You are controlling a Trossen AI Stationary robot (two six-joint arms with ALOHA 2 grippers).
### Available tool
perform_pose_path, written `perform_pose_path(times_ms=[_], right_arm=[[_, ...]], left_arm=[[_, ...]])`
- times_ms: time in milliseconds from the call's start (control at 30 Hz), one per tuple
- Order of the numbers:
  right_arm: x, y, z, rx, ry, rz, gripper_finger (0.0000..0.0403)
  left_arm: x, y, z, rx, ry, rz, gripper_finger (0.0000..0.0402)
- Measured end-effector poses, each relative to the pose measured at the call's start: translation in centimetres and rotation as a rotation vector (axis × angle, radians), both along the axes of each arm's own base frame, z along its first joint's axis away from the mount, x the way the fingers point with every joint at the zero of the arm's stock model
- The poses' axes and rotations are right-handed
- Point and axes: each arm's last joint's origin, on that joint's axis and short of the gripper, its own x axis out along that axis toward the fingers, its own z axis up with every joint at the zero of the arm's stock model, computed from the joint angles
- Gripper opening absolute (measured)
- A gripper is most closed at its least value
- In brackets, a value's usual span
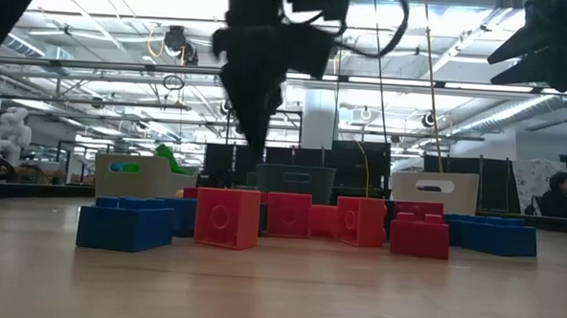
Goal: Sort blocks by size
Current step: Put the yellow 1 stud game piece into the blue bin
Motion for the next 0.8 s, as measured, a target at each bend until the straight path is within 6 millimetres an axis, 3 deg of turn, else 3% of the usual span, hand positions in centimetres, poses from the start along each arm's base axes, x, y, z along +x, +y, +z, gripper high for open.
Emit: perform_pose_path(times_ms=[233, 633, 800], right_arm=[[0.0, 0.0, 0.0, 0.0, 0.0, 0.001, 0.0238], [0.0, 0.0, 0.0, 0.006, -0.003, -0.002, 0.0238], [0.0, 0.0, 0.0, 0.006, -0.004, -0.002, 0.0238]], left_arm=[[-2.4, -2.1, -2.7, 0.076, 0.085, -0.064, 0.026], [-4.3, -1.2, -7.2, 0.079, 0.083, -0.048, 0.0259], [-4.2, -1.3, -7.1, 0.066, 0.074, -0.046, 0.0205]])
